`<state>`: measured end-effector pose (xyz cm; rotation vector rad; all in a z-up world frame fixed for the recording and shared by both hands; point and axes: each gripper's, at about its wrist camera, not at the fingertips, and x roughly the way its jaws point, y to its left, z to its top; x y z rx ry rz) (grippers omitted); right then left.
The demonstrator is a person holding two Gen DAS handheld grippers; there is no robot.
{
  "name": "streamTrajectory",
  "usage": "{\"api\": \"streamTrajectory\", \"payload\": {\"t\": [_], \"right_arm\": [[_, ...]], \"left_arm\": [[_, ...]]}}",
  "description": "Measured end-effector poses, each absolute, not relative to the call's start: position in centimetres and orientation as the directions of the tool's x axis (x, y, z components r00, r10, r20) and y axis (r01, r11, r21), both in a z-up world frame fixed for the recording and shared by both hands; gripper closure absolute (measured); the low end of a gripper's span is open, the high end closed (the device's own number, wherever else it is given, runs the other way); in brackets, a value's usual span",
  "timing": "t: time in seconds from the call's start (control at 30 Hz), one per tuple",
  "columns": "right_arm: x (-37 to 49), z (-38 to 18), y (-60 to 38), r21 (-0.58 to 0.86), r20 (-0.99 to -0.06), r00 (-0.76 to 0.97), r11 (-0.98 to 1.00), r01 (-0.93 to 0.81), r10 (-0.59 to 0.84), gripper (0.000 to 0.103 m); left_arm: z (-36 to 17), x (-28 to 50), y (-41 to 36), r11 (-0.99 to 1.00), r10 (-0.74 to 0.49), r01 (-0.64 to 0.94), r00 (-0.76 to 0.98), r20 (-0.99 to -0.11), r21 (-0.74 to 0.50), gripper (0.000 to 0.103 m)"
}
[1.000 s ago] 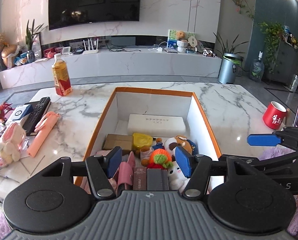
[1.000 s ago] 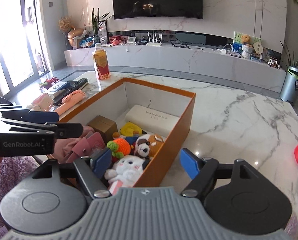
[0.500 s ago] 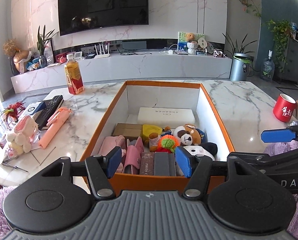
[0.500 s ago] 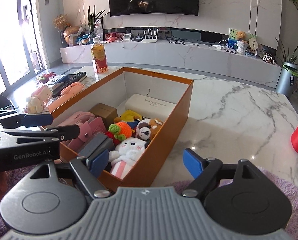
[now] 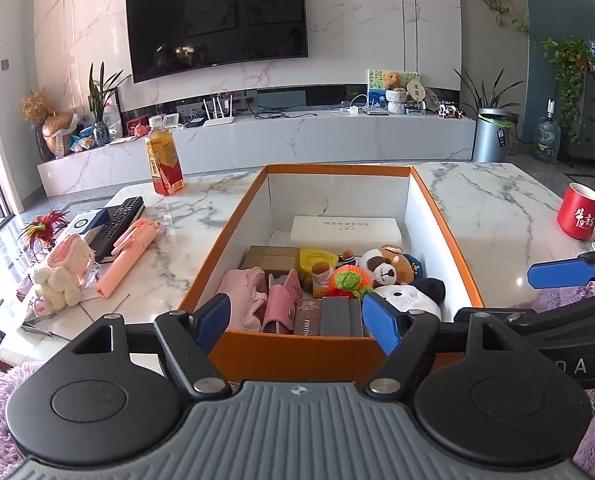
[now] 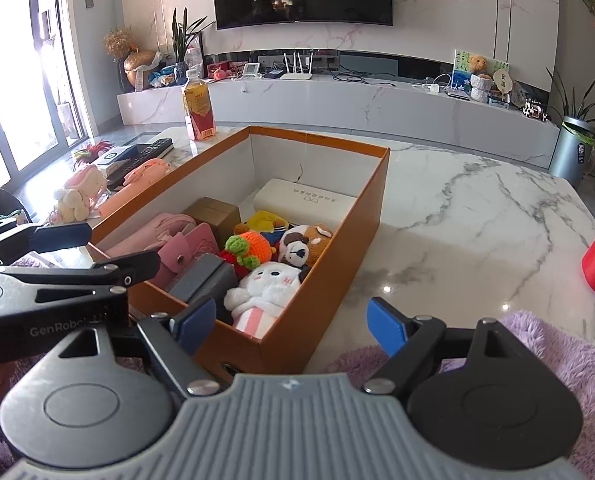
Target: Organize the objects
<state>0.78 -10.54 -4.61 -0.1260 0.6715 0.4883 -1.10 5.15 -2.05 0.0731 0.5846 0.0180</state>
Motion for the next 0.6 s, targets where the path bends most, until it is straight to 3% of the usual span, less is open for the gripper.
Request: {"api": "streamTrajectory", "payload": {"t": [0.6], "right_arm": [[0.94, -5.09, -10.27, 0.039, -0.621, 0.679, 0.88, -0.473, 0.392, 0.019]], "left_arm": [[-2.63, -0.6, 5.66, 0.995, 0.084, -0.039, 0.816, -0.573, 0.09, 0.014]]}}
